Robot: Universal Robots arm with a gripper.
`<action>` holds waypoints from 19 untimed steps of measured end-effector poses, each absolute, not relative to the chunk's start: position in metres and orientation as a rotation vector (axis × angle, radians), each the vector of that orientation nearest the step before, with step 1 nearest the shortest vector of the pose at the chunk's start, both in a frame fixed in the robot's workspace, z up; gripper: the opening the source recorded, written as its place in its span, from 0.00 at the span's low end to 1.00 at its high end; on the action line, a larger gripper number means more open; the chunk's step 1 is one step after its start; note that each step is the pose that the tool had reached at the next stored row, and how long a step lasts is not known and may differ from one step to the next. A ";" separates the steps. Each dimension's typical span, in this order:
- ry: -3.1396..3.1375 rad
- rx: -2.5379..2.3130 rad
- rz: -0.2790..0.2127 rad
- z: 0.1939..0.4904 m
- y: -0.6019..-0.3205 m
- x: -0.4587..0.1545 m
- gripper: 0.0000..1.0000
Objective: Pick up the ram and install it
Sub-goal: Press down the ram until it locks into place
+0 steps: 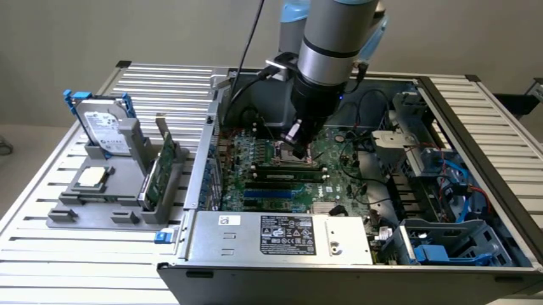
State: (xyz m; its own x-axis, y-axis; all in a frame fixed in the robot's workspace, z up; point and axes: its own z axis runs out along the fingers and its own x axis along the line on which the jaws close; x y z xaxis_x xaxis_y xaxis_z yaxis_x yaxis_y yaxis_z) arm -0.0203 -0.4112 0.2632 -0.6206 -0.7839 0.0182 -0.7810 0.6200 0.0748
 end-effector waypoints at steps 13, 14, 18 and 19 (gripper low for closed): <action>-2.897 1.088 -0.091 0.263 -0.411 -0.020 0.11; -2.905 1.069 -0.091 0.263 -0.411 -0.020 0.11; -2.934 0.988 -0.088 0.263 -0.411 -0.020 0.11; -2.940 0.969 -0.088 0.263 -0.411 -0.020 0.11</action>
